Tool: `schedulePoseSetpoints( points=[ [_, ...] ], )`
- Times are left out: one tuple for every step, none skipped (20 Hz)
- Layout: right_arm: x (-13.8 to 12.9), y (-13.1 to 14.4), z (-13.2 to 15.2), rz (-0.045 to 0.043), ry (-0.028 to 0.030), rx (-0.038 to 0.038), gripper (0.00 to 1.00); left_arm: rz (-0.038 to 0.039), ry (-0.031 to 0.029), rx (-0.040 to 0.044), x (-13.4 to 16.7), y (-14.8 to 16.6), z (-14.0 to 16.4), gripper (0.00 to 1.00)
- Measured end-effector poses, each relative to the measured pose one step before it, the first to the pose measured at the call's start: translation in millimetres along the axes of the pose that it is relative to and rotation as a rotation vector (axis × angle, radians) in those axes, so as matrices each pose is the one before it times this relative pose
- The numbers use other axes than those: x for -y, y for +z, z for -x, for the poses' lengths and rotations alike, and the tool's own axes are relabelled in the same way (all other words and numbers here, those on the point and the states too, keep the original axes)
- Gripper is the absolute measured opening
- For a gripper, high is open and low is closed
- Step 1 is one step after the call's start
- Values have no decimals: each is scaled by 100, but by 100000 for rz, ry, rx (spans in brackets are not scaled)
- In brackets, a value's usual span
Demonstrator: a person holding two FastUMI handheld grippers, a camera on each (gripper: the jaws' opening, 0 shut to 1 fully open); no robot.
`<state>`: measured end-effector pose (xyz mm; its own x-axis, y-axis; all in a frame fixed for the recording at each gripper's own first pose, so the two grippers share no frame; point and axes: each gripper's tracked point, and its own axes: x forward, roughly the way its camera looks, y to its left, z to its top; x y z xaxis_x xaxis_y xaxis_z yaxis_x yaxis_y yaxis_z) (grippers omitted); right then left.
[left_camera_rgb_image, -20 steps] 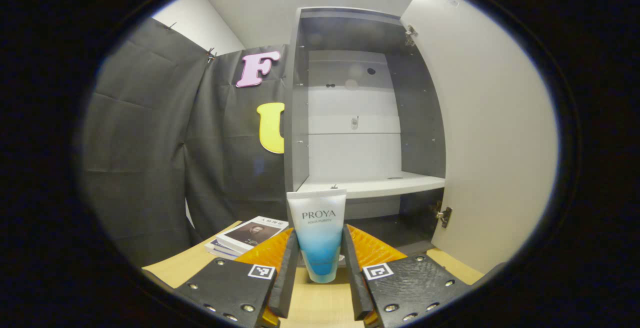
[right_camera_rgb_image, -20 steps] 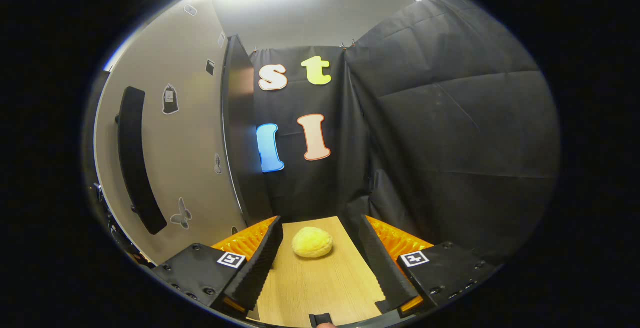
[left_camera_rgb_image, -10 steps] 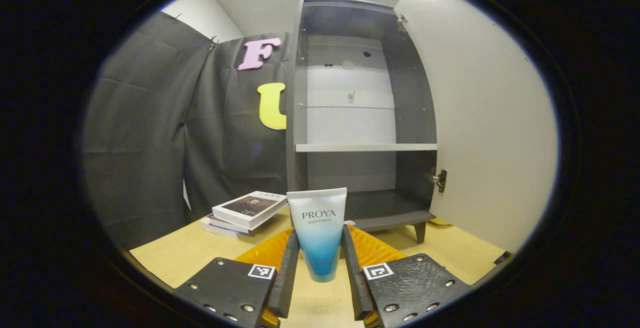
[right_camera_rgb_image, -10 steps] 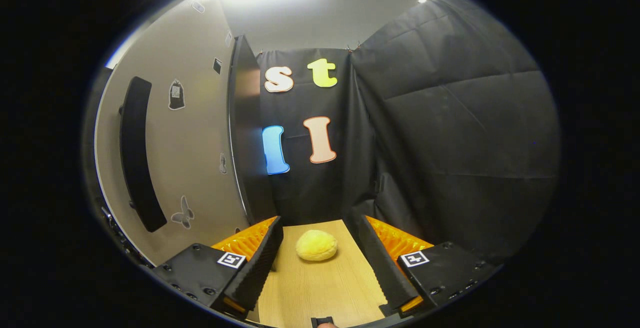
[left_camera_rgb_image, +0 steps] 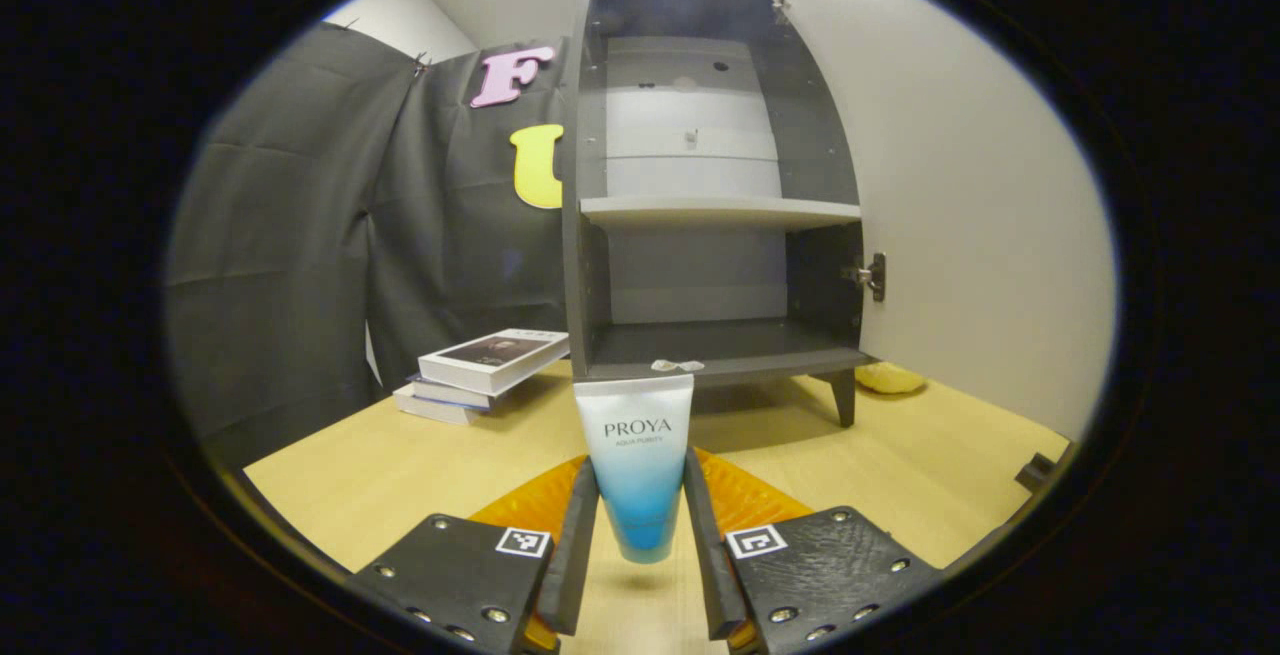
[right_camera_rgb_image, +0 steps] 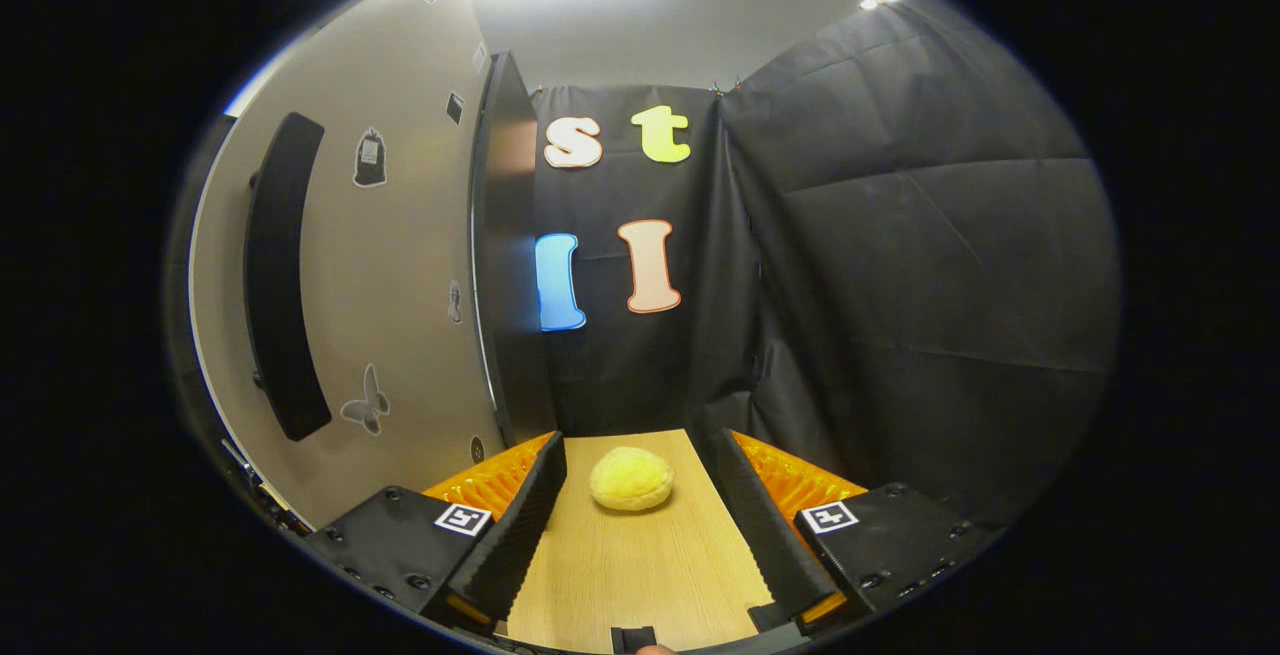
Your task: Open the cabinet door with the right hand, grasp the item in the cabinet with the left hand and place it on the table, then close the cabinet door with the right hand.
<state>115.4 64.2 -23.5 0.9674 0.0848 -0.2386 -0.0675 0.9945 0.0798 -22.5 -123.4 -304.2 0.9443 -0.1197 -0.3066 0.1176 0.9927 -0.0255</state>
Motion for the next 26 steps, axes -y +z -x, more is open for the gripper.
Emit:
schedulePoseSetpoints(
  points=[
    [-210, -198, -57, 517, 9, -680, 92, -7, 53, -374, 137, -672, -122, 50],
    [-147, -109, -96, 578, 86, -607, 92, 161, 109, -626, 21, -774, -154, 50],
    [-164, -124, -134, 756, -121, -463, 92, 149, 554, -667, -13, -669, -58, 50],
    [-188, 1, -89, 786, 112, -252, 96, 160, 606, -784, -112, -732, 22, 51],
    [-253, 53, -79, 874, 203, -47, 92, 382, 342, -802, 55, -638, -58, 51],
    [-187, 68, -130, 946, 133, 49, 96, 467, 382, -992, -10, -658, -34, 50],
    [-186, -40, -20, 903, 130, -79, 96, 431, 432, -1092, 9, -492, -77, 51],
    [-136, -8, -46, 633, 133, -91, 92, 512, 414, -788, 8, -514, -27, 50],
    [-213, -48, -132, 324, 185, -93, 92, 452, 310, -552, 6, -290, -70, 50],
    [-130, 22, -87, 90, 225, -65, 96, 378, 376, -289, -93, -246, 206, 49],
    [-97, -80, -3, 87, 92, -161, 96, 121, 248, 0, -4, -119, 44, 49],
    [-29, -73, -34, 21, 73, -265, 92, 45, 139, -429, -2, -254, 152, 49],
    [-131, -23, -102, -50, 120, -159, 92, -22, 141, -366, 15, -124, 294, 49],
    [-8, 17, -94, -155, 17, -79, 96, -363, 664, 1114, 11, 210, 24, 52],
    [-26, 30, 0, -248, 83, 153, 96, 125, -141, -41, 150, 71, 11, 55],
    [-28, 120, -34, -183, 90, 203, 92, 19, -160, -297, 238, -125, 202, 55],
    [-2, 97, -37, -211, 101, 279, 92, -290, 93, -485, 127, -81, 22, 55],
    [-20, 98, -20, -270, 211, 223, 92, -368, 570, -331, -102, 4, 235, 55],
    [64, 17, 46, -313, 120, 152, 92, -104, -91, -758, 166, -38, 16, 54],
    [-8, 32, 28, -310, 188, -26, 96, -188, 314, -586, -22, 40, -38, 66],
    [66, 41, 14, -398, 225, 261, 96, -381, 448, 149, -36, 317, 120, 78],
    [126, 165, 57, -478, 114, 422, 92, -608, 952, -41, -130, 243, 166, 80],
    [103, 172, 100, -619, 124, 517, 92, -861, 944, 216, -241, 421, 229, 84],
    [197, 217, 123, -741, 104, 525, 92, -812, 827, 28, -166, 638, 208, 89],
    [56, 188, 117, -873, 394, 584, 92, -593, 1116, -75, -220, 819, 349, 91],
    [134, 302, 143, -935, 232, 803, 92, -582, 543, 735, -269, 1113, 607, 91]
  ],
)
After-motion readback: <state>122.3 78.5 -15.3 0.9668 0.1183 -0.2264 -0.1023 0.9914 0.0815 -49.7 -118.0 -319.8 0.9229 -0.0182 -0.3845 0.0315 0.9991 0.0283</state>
